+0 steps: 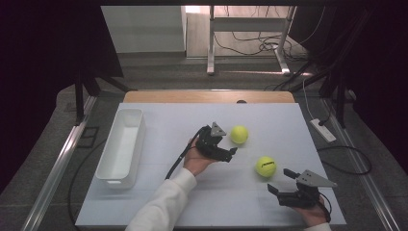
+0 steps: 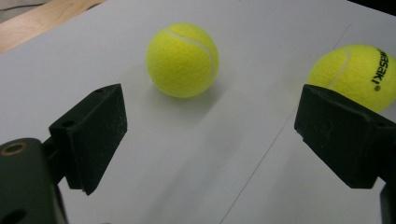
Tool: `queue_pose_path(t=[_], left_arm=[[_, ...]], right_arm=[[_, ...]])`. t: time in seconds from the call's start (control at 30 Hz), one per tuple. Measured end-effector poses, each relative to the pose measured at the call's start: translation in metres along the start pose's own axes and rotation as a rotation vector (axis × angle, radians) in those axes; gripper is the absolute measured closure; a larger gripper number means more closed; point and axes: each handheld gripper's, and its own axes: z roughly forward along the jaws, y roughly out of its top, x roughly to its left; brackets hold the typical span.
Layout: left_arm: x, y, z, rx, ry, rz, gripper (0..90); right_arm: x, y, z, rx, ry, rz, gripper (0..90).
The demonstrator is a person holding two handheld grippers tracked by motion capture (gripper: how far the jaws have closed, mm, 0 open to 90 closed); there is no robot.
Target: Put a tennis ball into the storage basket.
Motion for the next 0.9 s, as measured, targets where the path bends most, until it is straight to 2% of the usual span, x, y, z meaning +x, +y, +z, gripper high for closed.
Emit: queue_pose_path(t=[0.23, 0.57, 0.9], left_arm=[[0.003, 0.002, 0.006, -0.007, 0.016, -0.015, 10.2], [0.009, 0.006, 0.011, -0.003, 0.013, -0.035, 10.3], [0.012, 0.006, 0.018, -0.002, 0.031, -0.034, 10.6]], right_arm=[[0.0, 0.0, 0.001, 0.004, -0.001, -0.005, 11.4], [0.0, 0.0, 0.001, -0.002, -0.004, -0.004, 11.4], [0.001, 0.001, 0.002, 0.0, -0.003, -0.007, 11.4]])
